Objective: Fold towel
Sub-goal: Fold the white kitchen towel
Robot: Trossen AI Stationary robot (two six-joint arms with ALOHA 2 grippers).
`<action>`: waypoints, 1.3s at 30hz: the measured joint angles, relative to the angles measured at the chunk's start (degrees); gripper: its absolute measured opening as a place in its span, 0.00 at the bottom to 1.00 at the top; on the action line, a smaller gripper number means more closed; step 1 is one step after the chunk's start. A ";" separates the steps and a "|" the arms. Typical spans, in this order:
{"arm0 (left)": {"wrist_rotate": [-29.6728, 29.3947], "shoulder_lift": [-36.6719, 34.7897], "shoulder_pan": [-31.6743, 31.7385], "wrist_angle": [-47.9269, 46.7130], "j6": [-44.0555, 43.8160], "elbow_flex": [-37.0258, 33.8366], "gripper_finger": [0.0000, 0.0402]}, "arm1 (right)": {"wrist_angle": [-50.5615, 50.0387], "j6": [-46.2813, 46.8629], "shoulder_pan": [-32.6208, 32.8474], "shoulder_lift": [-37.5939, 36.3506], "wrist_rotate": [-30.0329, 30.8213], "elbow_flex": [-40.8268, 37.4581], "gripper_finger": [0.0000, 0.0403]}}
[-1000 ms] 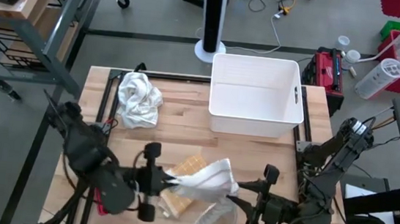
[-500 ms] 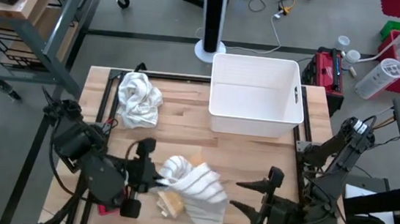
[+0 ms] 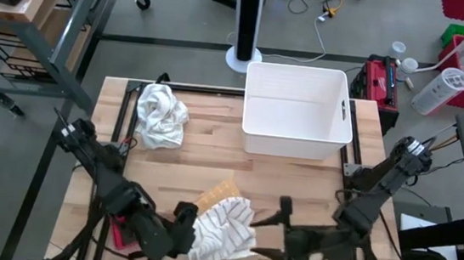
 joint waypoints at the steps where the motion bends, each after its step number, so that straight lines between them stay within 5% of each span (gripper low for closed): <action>1: -0.44 0.00 0.00 1.51 0.11 -1.27 0.00 | -0.84 1.38 -0.72 0.53 -1.28 -0.05 0.64; 5: -4.64 0.00 0.00 6.35 -0.50 -4.45 0.00 | -2.54 8.05 -3.29 3.42 -9.39 -0.32 0.64; 8: -8.89 0.01 -0.03 6.13 -5.04 -4.53 0.00 | -2.51 11.32 -4.34 7.05 -10.03 -0.41 0.64; 16: -23.91 -0.25 1.22 2.06 -22.48 -2.71 0.00 | -2.07 18.32 -3.67 13.64 5.06 -0.21 0.64; 30: -28.18 -0.66 6.19 -1.44 -22.40 -0.18 0.00 | -0.96 23.42 1.97 16.02 18.29 2.50 0.59; 39: -28.16 -0.66 6.22 -1.42 -22.01 -0.18 0.00 | -2.63 28.60 1.08 16.00 15.31 3.80 0.61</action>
